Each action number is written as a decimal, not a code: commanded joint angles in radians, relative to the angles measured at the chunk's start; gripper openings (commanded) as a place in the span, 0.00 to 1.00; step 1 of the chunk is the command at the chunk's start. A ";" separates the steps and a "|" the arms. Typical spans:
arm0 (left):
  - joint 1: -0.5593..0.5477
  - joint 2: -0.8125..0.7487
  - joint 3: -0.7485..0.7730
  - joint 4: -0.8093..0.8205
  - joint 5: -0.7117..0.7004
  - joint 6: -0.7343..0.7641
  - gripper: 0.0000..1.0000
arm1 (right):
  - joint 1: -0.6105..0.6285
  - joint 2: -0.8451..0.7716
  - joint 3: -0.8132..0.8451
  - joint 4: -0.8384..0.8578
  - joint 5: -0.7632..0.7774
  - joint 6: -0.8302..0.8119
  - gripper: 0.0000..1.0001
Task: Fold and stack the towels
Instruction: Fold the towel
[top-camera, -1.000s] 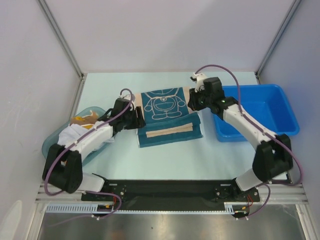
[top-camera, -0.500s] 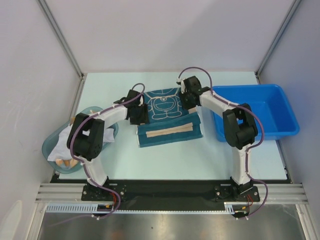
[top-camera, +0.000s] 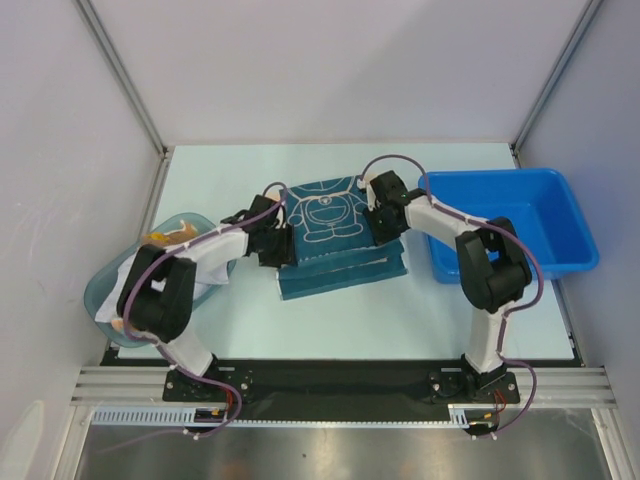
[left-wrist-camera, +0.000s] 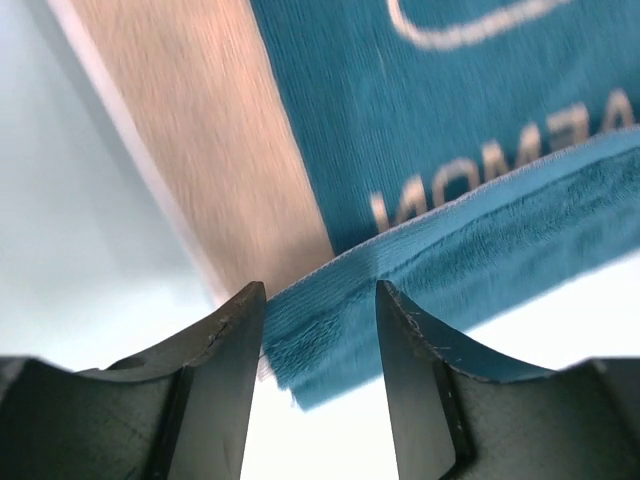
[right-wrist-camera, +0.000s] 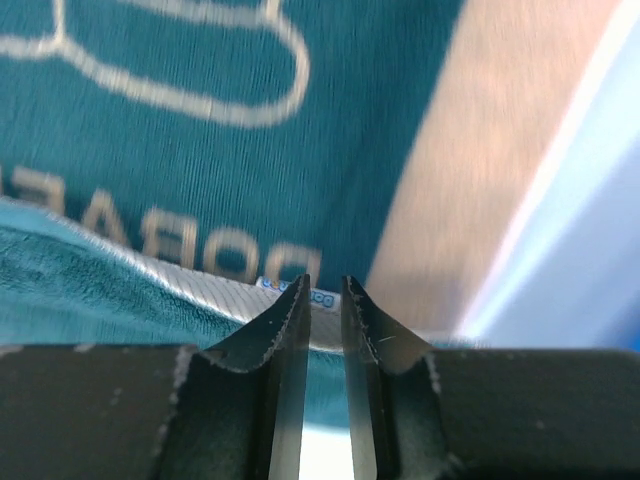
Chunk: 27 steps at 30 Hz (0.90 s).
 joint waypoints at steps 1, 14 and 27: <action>-0.022 -0.136 -0.047 -0.027 0.001 -0.017 0.54 | 0.010 -0.148 -0.081 -0.007 0.027 0.022 0.24; -0.069 -0.339 -0.270 0.048 0.092 -0.084 0.55 | 0.034 -0.313 -0.257 -0.026 0.087 0.094 0.25; -0.071 -0.271 -0.259 0.025 -0.042 -0.137 0.54 | 0.043 -0.271 -0.264 0.029 0.133 0.185 0.25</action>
